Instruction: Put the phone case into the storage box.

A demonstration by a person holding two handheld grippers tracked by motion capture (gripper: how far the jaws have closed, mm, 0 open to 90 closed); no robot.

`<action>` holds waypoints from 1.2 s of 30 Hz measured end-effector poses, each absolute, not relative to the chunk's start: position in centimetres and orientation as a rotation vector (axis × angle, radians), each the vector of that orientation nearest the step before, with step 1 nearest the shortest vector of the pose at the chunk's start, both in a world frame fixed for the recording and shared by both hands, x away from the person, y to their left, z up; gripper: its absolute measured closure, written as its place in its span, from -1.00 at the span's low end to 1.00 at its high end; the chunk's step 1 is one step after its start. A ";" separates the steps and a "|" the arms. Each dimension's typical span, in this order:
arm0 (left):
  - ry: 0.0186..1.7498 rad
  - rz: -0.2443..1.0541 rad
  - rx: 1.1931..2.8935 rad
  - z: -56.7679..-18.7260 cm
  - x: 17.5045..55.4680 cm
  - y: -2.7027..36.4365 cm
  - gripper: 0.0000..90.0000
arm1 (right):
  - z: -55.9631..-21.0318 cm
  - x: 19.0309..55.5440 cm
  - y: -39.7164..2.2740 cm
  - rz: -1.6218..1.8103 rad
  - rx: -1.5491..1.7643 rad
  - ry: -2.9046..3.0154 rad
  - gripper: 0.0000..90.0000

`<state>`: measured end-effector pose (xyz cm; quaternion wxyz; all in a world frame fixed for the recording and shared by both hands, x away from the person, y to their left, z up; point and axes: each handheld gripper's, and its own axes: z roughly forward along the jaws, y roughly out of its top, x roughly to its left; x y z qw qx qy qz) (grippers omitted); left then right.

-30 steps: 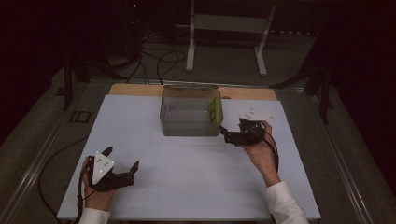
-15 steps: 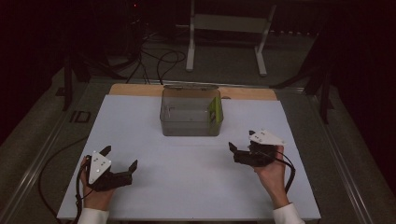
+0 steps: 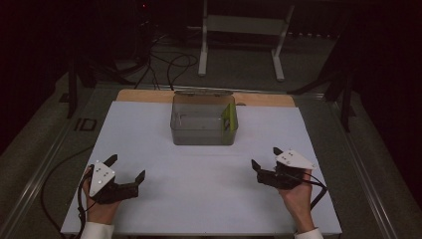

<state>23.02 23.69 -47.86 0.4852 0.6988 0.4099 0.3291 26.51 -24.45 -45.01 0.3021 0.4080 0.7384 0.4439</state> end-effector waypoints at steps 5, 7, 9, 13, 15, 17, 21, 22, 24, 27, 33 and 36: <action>0.966 0.780 1.689 -47.7 22.9 23.9 -1.00 | -46.6 25.2 -25.4 1.256 1.083 1.898 -0.64; 0.963 0.778 1.688 -47.7 22.9 23.9 -1.00 | -47.0 24.9 -25.6 1.270 1.085 1.908 -0.64; 0.955 0.772 1.692 -47.7 22.9 23.8 -1.00 | -47.6 24.3 -25.8 1.277 1.058 1.909 -0.66; 0.946 0.770 1.695 -47.7 22.8 23.7 -1.00 | -48.0 23.8 -26.2 1.313 1.048 1.885 -0.69; 0.944 0.769 1.694 -47.8 22.8 23.8 -1.00 | -48.1 23.6 -26.4 1.332 1.041 1.865 -0.69; 0.944 0.766 1.692 -47.8 22.8 23.8 -1.00 | -48.4 23.5 -26.5 1.334 1.046 1.863 -0.69; 0.947 0.762 1.695 -48.1 22.8 23.9 -1.00 | -48.7 23.5 -26.7 1.353 1.046 1.849 -0.70; 0.948 0.762 1.698 -48.1 22.8 23.9 -1.00 | -48.8 23.5 -26.6 1.353 1.044 1.850 -0.70; 0.949 0.761 1.702 -48.2 22.9 23.9 -1.00 | -48.8 23.5 -26.6 1.351 1.040 1.850 -0.70; 0.955 0.757 1.708 -48.5 22.9 23.9 -1.00 | -48.9 23.4 -26.6 1.363 1.024 1.840 -0.70; 0.962 0.762 1.716 -48.7 23.0 24.0 -1.00 | -49.1 23.5 -26.7 1.358 1.023 1.842 -0.71; 0.966 0.765 1.717 -48.7 23.0 24.0 -1.00 | -49.1 23.5 -26.8 1.359 1.025 1.839 -0.71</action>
